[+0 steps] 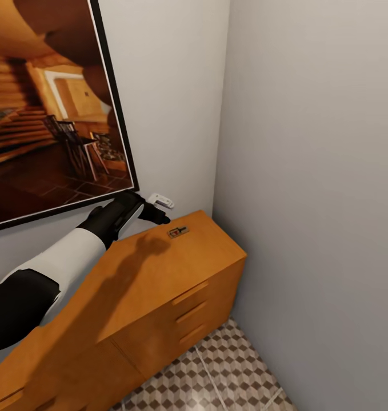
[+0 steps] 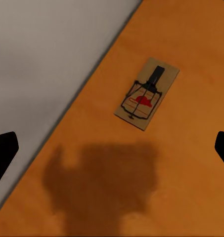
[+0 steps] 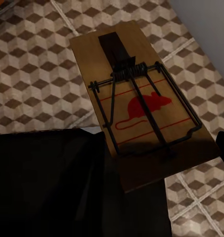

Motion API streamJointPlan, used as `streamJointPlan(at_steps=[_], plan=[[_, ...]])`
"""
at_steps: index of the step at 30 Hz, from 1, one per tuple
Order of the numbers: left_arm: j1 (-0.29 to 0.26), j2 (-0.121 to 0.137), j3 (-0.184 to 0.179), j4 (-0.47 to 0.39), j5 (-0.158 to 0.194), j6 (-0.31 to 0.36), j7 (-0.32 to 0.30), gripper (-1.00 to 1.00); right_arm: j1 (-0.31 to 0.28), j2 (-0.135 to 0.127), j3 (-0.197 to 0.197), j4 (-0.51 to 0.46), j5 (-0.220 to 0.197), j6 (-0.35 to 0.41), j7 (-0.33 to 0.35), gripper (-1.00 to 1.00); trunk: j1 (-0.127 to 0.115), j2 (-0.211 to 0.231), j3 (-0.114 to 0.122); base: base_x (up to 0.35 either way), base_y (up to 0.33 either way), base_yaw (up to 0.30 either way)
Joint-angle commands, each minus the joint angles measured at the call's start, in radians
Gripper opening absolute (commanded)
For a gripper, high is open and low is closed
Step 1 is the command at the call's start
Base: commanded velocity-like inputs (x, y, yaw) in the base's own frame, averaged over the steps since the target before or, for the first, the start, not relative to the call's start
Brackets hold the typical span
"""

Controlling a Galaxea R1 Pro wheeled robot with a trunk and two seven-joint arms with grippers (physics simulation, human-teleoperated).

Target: Take the four mousetraps from the cabinet in the bathroom and place them on the bathroom floor. Make sure all four end up on the same floor surface, and ensure that at least two of them are either under or directly next to the same bathroom sink.

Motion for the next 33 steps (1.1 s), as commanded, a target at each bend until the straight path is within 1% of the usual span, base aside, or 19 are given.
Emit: streamJointPlan(at_steps=[1, 33], plan=[[-0.002, 0.002, -0.007, -0.001, 0.01, 0.004, 0.004, 1.0, -0.001, 0.0, -0.005, 0.001, 0.011, -0.002, -0.011, -1.0, 0.001, -0.002, -0.003, 0.095, 0.0, 0.0], [-0.001, 0.002, -0.007, 0.006, 0.01, 0.004, 0.004, 1.0, 0.0, 0.002, -0.005, 0.001, 0.011, -0.002, -0.011, -1.0, 0.001, -0.002, -0.054, 0.01, 0.0, 0.0]])
